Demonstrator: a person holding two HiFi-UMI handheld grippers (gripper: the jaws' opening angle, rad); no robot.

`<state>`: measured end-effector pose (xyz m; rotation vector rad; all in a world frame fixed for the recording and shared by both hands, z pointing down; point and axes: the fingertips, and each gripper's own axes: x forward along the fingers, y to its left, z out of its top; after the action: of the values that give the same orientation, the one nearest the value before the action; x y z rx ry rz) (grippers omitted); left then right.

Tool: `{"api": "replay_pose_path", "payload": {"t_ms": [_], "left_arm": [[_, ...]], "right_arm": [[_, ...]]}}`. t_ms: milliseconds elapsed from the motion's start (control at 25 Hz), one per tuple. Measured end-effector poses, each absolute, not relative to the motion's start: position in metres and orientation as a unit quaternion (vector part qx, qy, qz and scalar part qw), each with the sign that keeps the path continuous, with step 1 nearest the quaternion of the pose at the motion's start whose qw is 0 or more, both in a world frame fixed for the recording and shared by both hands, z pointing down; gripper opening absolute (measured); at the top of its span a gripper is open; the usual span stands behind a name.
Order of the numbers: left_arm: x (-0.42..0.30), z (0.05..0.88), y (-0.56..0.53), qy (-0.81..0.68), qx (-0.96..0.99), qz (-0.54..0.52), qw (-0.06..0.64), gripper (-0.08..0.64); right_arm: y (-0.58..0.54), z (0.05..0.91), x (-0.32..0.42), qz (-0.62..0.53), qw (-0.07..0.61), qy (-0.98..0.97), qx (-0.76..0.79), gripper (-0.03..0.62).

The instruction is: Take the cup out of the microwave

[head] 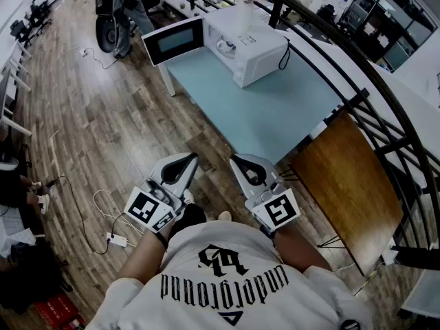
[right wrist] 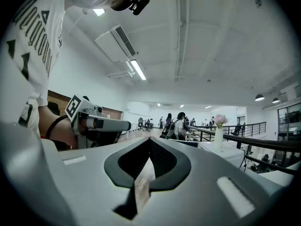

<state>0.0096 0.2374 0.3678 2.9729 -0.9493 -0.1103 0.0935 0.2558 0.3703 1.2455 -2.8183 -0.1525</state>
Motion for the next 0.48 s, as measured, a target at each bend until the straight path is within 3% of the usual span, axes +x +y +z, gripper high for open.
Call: {"api": "replay_pose_path", "payload": {"t_ms": [480], "left_arm": [[0.001, 0.372, 0.235, -0.295, 0.955, -0.033, 0.013, 0.049]], "right_arm": [[0.259, 0.378, 0.079, -0.032, 0.028, -0.917, 0.396, 0.003]]}}
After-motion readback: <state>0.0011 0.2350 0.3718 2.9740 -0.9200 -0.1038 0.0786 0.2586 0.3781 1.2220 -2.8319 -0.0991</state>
